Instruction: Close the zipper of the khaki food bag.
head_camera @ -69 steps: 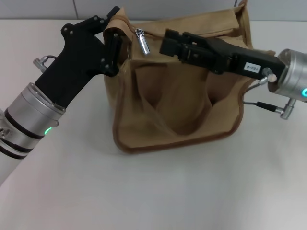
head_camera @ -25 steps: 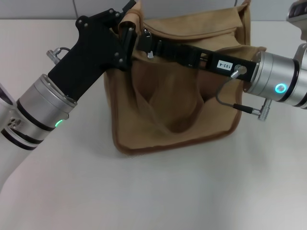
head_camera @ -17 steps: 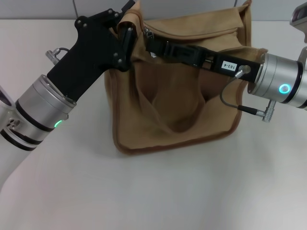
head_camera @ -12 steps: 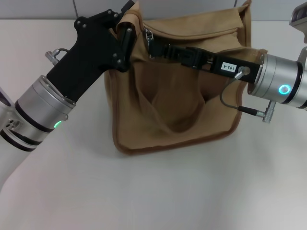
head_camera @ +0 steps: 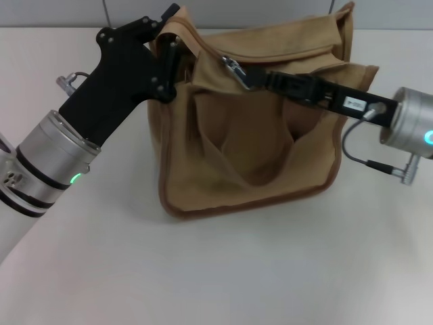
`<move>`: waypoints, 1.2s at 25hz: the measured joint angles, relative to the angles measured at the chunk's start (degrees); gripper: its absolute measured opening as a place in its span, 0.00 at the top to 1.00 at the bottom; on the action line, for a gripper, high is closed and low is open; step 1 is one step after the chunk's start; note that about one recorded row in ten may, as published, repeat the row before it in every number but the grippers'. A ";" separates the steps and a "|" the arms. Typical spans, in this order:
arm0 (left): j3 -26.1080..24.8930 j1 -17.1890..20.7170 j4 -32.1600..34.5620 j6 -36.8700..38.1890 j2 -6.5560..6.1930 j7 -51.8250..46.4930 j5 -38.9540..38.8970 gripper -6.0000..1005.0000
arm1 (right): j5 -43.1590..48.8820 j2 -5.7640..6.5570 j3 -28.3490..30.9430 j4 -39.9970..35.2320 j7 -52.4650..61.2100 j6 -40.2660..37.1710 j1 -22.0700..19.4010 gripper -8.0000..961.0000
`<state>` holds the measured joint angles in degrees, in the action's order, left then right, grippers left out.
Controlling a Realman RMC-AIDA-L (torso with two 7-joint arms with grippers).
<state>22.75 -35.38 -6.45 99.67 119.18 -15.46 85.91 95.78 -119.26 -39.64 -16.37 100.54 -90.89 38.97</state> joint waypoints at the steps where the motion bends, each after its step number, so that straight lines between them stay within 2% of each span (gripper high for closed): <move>1: -0.25 0.22 0.11 -0.13 -0.02 -0.01 -0.03 0.97 | 0.00 0.00 0.00 0.00 0.00 0.00 0.00 0.99; 3: -1.37 0.75 0.20 -0.39 -0.06 0.00 -0.06 0.97 | 0.03 0.07 0.00 -2.11 1.61 -0.43 -2.65 0.99; 7: -2.46 1.21 0.39 -0.84 -0.15 0.00 -0.12 0.97 | 0.05 0.20 0.06 -3.95 2.81 -0.64 -5.23 0.99; 8: -3.03 1.40 0.56 -1.33 -0.23 -0.10 -0.13 0.97 | 0.05 0.44 0.32 -5.16 3.68 -0.73 -7.18 0.99; 9: -3.03 1.40 0.56 -1.33 -0.23 -0.10 -0.13 0.97 | 0.05 0.44 0.32 -5.16 3.68 -0.73 -7.18 0.99; 13: -3.78 1.61 1.07 -2.27 -0.26 -0.25 -0.13 0.97 | -0.57 1.35 1.44 -6.59 4.38 -1.85 -11.35 0.99; 16: -3.81 1.63 1.09 -2.15 -0.21 -0.29 -0.01 0.97 | -0.67 1.52 2.68 -6.83 4.44 -4.51 -11.73 0.98; 17: -3.80 1.62 1.02 -2.06 -0.19 -0.29 0.01 0.97 | -0.71 1.52 3.19 -7.17 4.31 -6.64 -11.59 0.98; 18: -3.60 1.43 0.70 -1.71 -0.11 -0.31 0.11 0.97 | -1.15 1.43 4.14 -8.50 4.26 -12.09 -11.01 0.97; 21: -3.44 1.27 0.56 -1.64 -0.11 -0.35 0.11 0.97 | -2.69 1.48 4.40 -9.96 4.79 -16.58 -10.19 0.97; 22: -3.42 1.25 0.54 -1.63 -0.10 -0.35 0.12 0.97 | -3.85 1.79 4.46 -10.68 5.78 -18.09 -9.65 0.96; 23: -3.38 1.26 0.52 -1.63 -0.09 -0.36 0.13 0.97 | -5.72 3.04 4.47 -11.33 9.75 -19.69 -8.23 0.96; 24: -3.38 1.26 0.52 -1.63 -0.09 -0.36 0.13 0.97 | -5.72 3.04 4.47 -11.33 9.75 -19.69 -8.23 0.96; 25: -3.33 1.28 0.51 -1.61 -0.09 -0.36 0.16 0.97 | -6.28 4.97 4.26 -11.44 16.37 -19.68 -6.18 0.96; 26: -3.24 1.28 0.49 -1.53 -0.08 -0.37 0.19 0.97 | -6.28 4.97 4.26 -11.44 16.37 -19.68 -6.18 0.95; 28: -2.90 1.23 0.43 -0.97 -0.03 -0.55 0.36 0.97 | -5.34 7.41 2.99 -11.34 24.41 -18.15 -2.47 0.95; 30: -2.85 1.22 0.40 -0.87 -0.01 -0.66 0.37 0.97 | -4.32 7.87 2.38 -11.37 26.32 -17.23 -1.23 0.94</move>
<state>19.90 -34.16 -6.05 98.80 119.17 -16.12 86.29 91.46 -111.39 -37.26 -27.74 126.86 -108.12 37.74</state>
